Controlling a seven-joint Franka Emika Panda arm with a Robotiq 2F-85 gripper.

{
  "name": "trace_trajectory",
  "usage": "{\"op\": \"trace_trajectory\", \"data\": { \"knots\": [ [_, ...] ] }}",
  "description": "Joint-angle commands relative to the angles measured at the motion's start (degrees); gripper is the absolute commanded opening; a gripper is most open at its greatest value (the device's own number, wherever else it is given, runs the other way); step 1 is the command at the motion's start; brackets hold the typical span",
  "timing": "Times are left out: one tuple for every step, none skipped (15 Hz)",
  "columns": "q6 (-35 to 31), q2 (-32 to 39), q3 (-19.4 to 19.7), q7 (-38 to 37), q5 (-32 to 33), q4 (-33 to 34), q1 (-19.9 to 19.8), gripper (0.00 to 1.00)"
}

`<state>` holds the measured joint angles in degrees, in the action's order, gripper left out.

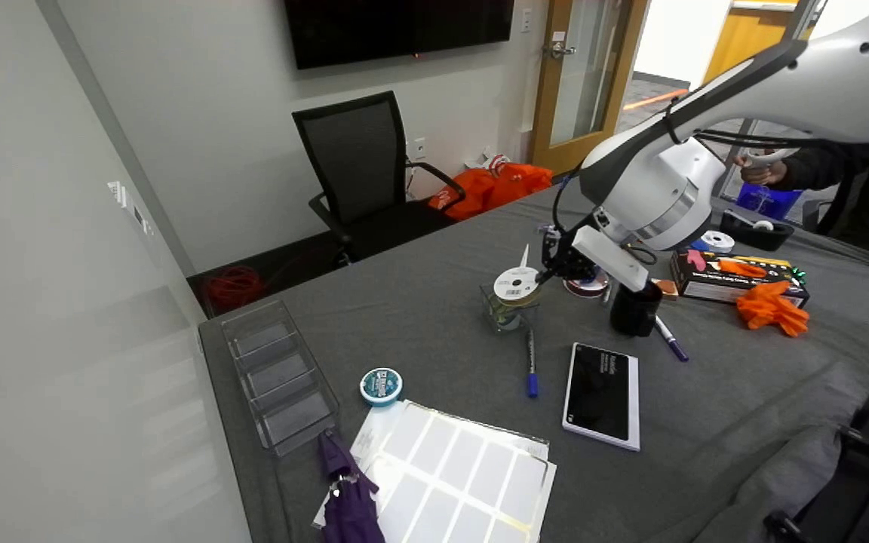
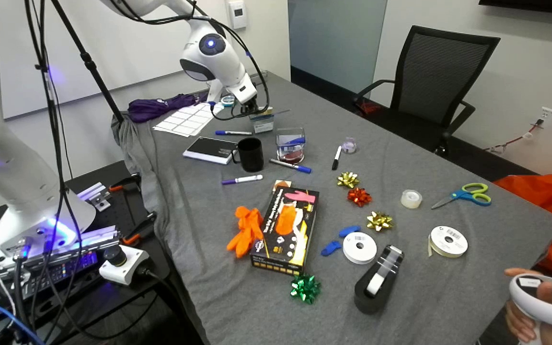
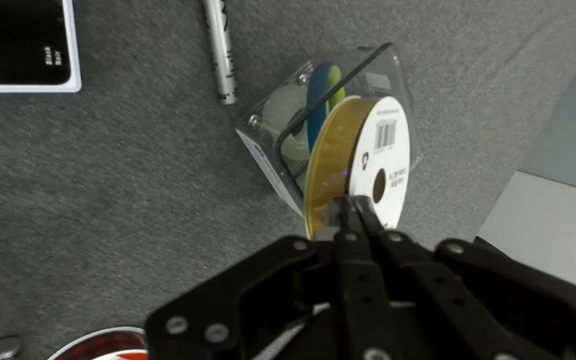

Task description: Put the tape in the left bowl

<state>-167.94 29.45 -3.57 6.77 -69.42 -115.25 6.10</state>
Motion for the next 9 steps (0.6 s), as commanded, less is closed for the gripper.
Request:
{"op": "trace_trajectory", "data": {
  "knots": [
    [-2.21, 2.16, -0.27, 0.04, -0.58, 1.6, 0.68, 0.28],
    [-1.99, 2.06, -0.42, 0.54, -0.76, 1.48, 0.51, 0.34],
    [-1.5, 1.64, -0.56, 1.04, -0.92, 1.04, 0.27, 0.41],
    [-0.99, 0.89, -0.85, 1.87, -1.33, 0.48, -0.16, 0.49],
    [-0.75, 0.42, -1.07, 2.57, -1.67, 0.15, -0.47, 0.55],
    [-0.3, -0.29, -1.36, 3.5, -2.1, -0.38, -0.87, 0.63],
    [0.11, -0.95, -1.64, 4.4, -2.52, -0.79, -1.27, 0.69],
    [0.53, -1.63, -1.61, 4.88, -2.41, -1.38, -1.4, 0.77],
    [1.3, -2.64, -1.49, 5.64, -1.96, -2.15, -1.65, 0.83]
  ]
}}
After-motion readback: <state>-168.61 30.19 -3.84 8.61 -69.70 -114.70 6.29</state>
